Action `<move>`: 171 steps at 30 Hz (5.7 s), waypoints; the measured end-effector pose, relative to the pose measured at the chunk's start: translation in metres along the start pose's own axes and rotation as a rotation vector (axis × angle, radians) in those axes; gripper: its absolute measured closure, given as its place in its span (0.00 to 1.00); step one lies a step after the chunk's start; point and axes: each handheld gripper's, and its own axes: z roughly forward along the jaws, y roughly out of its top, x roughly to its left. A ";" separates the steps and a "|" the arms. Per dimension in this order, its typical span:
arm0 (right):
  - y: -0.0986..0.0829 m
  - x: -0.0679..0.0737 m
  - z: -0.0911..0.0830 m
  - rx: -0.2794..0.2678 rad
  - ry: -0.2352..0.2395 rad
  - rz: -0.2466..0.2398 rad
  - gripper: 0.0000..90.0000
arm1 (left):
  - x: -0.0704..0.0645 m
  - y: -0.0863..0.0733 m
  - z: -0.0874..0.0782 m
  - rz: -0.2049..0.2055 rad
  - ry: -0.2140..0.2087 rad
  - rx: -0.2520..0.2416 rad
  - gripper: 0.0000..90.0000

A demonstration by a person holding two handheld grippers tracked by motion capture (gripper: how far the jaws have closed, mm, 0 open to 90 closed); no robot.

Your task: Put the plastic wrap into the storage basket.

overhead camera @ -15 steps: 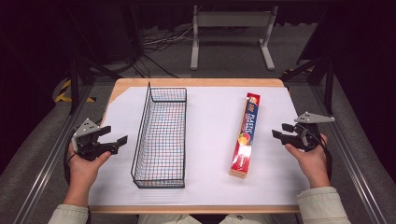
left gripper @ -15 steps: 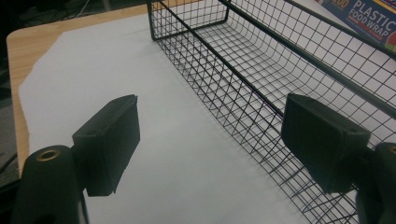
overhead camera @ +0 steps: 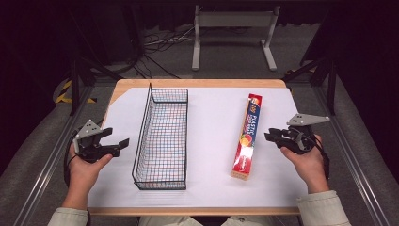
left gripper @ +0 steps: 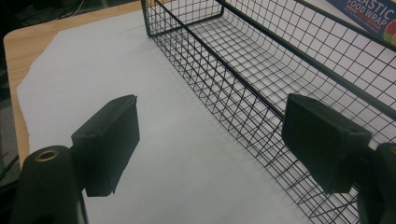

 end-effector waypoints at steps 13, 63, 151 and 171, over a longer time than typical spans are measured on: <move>0.022 0.055 0.011 0.019 0.171 -0.116 1.00 | -0.005 0.003 -0.004 0.007 0.009 0.006 0.22; -0.001 0.111 0.095 0.386 0.220 -0.211 1.00 | -0.004 0.005 -0.006 0.007 0.012 0.007 0.22; -0.008 -0.002 0.081 0.458 -0.207 0.338 0.05 | 0.006 0.000 -0.011 -0.051 0.033 -0.042 0.21; -0.008 0.003 0.103 0.603 -0.273 0.317 0.31 | 0.005 0.002 -0.009 -0.046 0.038 -0.037 0.21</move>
